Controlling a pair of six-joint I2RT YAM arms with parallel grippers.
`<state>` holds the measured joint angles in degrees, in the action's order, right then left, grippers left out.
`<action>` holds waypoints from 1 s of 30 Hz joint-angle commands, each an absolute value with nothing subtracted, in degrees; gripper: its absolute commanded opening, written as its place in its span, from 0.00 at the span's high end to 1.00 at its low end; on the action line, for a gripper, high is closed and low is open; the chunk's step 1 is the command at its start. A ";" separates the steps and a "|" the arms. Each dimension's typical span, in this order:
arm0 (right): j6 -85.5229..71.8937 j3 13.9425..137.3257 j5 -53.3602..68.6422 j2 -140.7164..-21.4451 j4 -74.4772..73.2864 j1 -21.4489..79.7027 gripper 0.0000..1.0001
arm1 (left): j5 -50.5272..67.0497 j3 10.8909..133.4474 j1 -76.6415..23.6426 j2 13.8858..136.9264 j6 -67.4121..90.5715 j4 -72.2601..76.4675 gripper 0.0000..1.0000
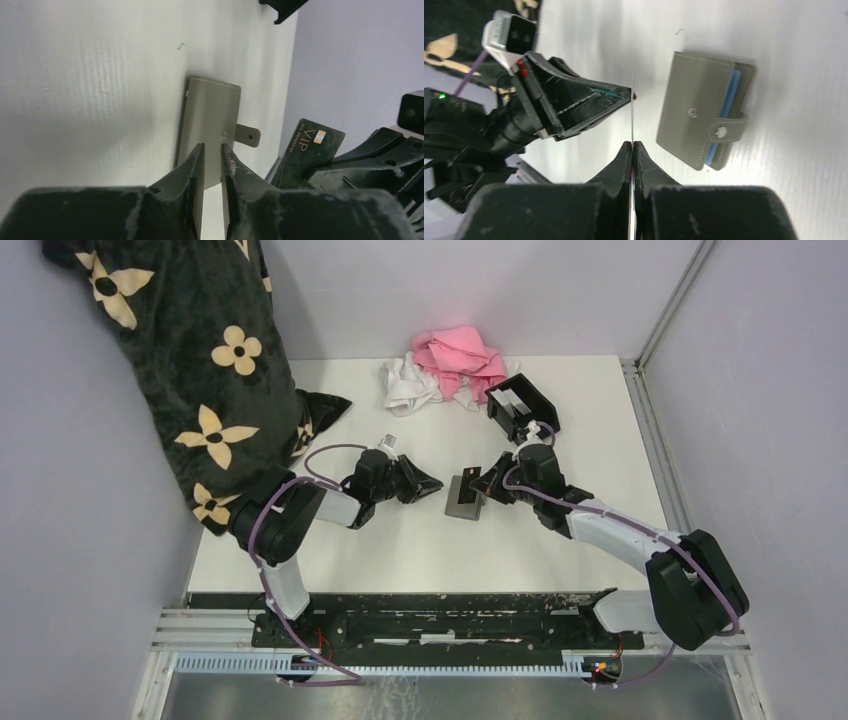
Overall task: Put the credit cards into the card holder
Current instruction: Pick up the credit card from the storage box, then open the card holder at the center of the board.
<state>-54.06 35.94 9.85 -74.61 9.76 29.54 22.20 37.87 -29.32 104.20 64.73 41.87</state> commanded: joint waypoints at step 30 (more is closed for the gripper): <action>-49.33 47.29 -1.98 -81.19 -8.90 30.43 0.99 | 15.82 41.95 -30.65 104.92 57.99 33.34 0.84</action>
